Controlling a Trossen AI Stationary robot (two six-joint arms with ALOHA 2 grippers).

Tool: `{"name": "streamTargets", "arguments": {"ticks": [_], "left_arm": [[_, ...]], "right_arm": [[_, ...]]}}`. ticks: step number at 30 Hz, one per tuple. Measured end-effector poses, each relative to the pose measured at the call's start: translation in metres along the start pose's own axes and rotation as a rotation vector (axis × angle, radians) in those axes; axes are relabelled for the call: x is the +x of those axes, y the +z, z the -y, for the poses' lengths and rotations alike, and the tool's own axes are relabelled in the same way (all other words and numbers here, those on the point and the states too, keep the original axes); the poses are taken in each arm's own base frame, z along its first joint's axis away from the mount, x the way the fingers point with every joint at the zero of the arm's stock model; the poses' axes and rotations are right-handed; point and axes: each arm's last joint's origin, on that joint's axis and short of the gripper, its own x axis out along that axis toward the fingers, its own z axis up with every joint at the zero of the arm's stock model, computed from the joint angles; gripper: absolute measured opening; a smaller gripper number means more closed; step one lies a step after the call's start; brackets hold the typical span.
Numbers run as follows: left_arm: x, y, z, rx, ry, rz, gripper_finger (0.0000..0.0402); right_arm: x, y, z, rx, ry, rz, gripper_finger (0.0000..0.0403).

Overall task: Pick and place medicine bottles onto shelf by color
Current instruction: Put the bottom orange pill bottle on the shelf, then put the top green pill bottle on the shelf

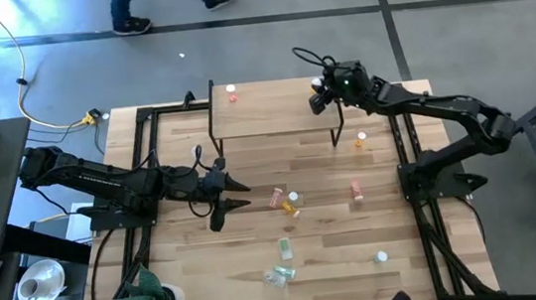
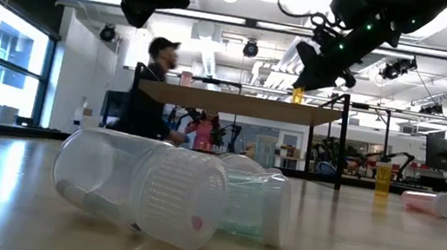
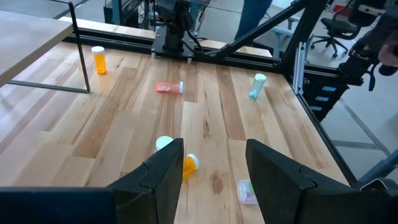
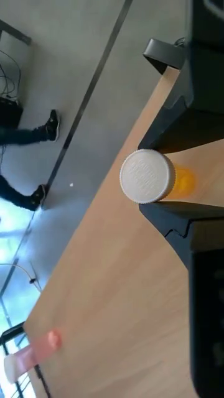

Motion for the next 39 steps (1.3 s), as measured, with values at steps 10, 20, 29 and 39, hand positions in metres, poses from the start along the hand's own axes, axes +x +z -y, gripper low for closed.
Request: {"name": "streamTargets", "arguments": {"ticks": [10, 20, 29, 39], "left_arm": [[0.0000, 0.0000, 0.0000, 0.000, 0.000, 0.000, 0.0165], [0.0000, 0.0000, 0.0000, 0.000, 0.000, 0.000, 0.0165], [0.0000, 0.0000, 0.0000, 0.000, 0.000, 0.000, 0.0165], [0.0000, -0.0005, -0.0001, 0.000, 0.001, -0.005, 0.0165]], "right_arm": [[-0.0001, -0.0040, 0.0007, -0.046, -0.013, -0.040, 0.0110], [-0.0002, -0.0062, 0.0011, -0.077, -0.015, -0.063, 0.0110], [-0.0001, -0.0068, 0.0011, -0.085, -0.016, -0.067, 0.0143], [-0.0035, 0.0021, 0.0006, -0.084, -0.011, -0.025, 0.0176]]}}
